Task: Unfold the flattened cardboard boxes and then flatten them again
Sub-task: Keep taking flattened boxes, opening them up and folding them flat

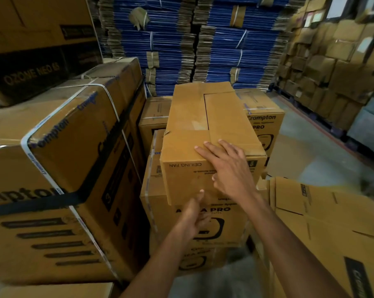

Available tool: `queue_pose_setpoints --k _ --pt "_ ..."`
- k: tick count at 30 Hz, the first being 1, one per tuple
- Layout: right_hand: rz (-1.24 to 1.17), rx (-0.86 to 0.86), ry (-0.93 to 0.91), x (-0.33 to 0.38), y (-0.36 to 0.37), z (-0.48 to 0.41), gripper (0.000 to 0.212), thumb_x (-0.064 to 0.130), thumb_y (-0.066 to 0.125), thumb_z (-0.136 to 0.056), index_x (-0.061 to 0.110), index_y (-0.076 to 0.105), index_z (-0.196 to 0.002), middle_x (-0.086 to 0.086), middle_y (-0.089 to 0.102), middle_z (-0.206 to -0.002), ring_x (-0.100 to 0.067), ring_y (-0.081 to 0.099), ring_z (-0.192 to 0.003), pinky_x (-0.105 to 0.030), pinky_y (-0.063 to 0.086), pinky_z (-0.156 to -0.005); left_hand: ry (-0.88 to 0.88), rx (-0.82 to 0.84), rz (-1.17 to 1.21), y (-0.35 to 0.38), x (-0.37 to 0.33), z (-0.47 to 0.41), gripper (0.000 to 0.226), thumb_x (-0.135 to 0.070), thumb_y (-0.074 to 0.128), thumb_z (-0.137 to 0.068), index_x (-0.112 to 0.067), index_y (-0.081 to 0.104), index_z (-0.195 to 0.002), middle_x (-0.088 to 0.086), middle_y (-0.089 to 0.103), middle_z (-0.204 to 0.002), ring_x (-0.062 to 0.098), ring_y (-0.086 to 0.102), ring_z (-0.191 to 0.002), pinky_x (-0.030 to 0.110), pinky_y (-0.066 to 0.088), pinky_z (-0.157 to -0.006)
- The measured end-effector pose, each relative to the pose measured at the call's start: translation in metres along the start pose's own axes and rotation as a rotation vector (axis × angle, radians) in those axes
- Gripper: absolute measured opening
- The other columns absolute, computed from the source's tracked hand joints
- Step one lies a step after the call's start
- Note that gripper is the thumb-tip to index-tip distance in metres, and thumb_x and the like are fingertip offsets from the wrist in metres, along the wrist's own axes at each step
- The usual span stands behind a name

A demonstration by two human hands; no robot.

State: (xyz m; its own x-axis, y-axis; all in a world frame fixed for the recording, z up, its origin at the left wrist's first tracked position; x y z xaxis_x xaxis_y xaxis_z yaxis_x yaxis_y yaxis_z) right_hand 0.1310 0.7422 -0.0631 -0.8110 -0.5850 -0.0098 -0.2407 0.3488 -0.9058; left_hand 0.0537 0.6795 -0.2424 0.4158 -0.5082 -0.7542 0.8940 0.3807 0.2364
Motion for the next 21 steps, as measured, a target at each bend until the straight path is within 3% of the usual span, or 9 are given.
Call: queue_pose_setpoints --k 2,5,8,10,12,14,16,19,21 --pt "-0.01 -0.007 -0.003 0.0 -0.002 -0.001 0.103 0.014 0.083 -0.071 0.036 0.029 -0.157 0.004 0.037 -0.161 -0.029 0.031 -0.149 -0.047 0.024 -0.119 0.094 0.062 -0.326 -0.001 -0.028 0.015 0.019 -0.036 0.065 -0.098 -0.021 0.067 -0.109 0.004 0.072 -0.11 0.025 0.07 -0.104 0.042 0.06 -0.092" --pt "-0.022 0.005 -0.015 0.002 0.001 0.001 0.101 0.021 0.084 -0.071 0.032 0.031 -0.157 0.002 0.038 -0.161 -0.03 0.032 -0.148 -0.048 0.025 -0.119 0.55 0.016 -0.647 0.005 -0.103 0.051 0.012 -0.023 0.068 -0.095 -0.024 0.077 -0.088 -0.007 0.076 -0.09 0.014 0.071 -0.093 0.039 0.059 -0.089" --pt "-0.072 0.015 -0.017 0.004 -0.001 0.004 0.097 0.023 0.079 -0.069 0.026 0.034 -0.155 0.0 0.038 -0.16 -0.032 0.029 -0.149 -0.05 0.025 -0.119 1.007 -0.106 -0.71 0.021 -0.183 0.11 0.014 -0.028 0.066 -0.097 -0.024 0.077 -0.09 -0.012 0.074 -0.082 0.002 0.07 -0.081 0.02 0.056 -0.075" --pt "-0.087 0.016 -0.023 0.005 -0.006 0.006 0.085 0.027 0.07 -0.073 0.024 0.038 -0.152 0.001 0.041 -0.158 -0.031 0.029 -0.148 -0.049 0.025 -0.117 1.177 -0.163 -0.768 0.033 -0.221 0.125 0.015 -0.024 0.065 -0.098 -0.018 0.078 -0.096 -0.012 0.074 -0.086 -0.001 0.068 -0.083 0.017 0.055 -0.076" --pt "-0.122 0.005 -0.017 0.005 -0.012 0.004 0.069 0.029 0.06 -0.082 0.024 0.044 -0.149 0.003 0.044 -0.155 -0.03 0.031 -0.146 -0.048 0.025 -0.115 1.214 -0.18 -0.94 0.049 -0.244 0.108 0.017 -0.021 0.061 -0.099 -0.016 0.077 -0.103 -0.006 0.075 -0.098 0.005 0.067 -0.094 0.022 0.054 -0.086" --pt "-0.174 -0.016 0.016 0.0 -0.016 0.002 0.052 0.036 0.046 -0.099 0.026 0.045 -0.15 0.005 0.046 -0.155 -0.025 0.033 -0.146 -0.045 0.025 -0.115 1.121 -0.167 -1.166 0.062 -0.247 0.068 0.023 -0.019 0.056 -0.1 -0.016 0.072 -0.116 0.0 0.071 -0.117 0.015 0.063 -0.108 0.027 0.05 -0.093" --pt "-0.255 -0.014 0.065 -0.007 -0.018 -0.002 0.049 0.044 0.031 -0.106 0.024 0.051 -0.146 0.005 0.051 -0.151 -0.022 0.037 -0.143 -0.041 0.027 -0.112 1.046 -0.126 -1.298 0.069 -0.241 0.035 0.026 -0.018 0.054 -0.1 -0.014 0.067 -0.123 0.005 0.066 -0.126 0.022 0.06 -0.115 0.029 0.046 -0.095" --pt "-0.401 -0.016 0.16 -0.023 -0.023 -0.01 0.04 0.037 0.039 -0.108 0.018 0.062 -0.134 0.0 0.059 -0.138 -0.02 0.048 -0.13 -0.03 0.027 -0.095 1.091 -0.142 -1.347 0.075 -0.238 0.021 0.028 -0.025 0.051 -0.103 -0.015 0.063 -0.125 0.007 0.064 -0.128 0.026 0.059 -0.115 0.038 0.048 -0.1" --pt "-0.379 0.001 0.203 -0.031 -0.024 -0.018 0.035 0.036 0.045 -0.106 0.021 0.062 -0.133 0.001 0.061 -0.134 -0.02 0.049 -0.124 -0.032 0.028 -0.092 1.117 -0.149 -1.394 0.081 -0.236 0.018 0.032 -0.028 0.047 -0.104 -0.014 0.063 -0.129 0.007 0.064 -0.132 0.027 0.058 -0.118 0.041 0.047 -0.102"
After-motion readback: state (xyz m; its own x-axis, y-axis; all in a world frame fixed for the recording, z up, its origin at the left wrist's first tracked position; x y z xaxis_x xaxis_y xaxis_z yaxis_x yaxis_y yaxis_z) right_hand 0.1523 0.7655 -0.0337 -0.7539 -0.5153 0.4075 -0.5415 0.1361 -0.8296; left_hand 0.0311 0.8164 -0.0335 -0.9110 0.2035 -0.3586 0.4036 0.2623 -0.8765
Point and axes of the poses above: each hand's wrist, its own z-axis away from the middle knuckle, its own y-axis out of the palm, x = y × z, the point moved 10 cm from there along -z, towards the middle knuckle
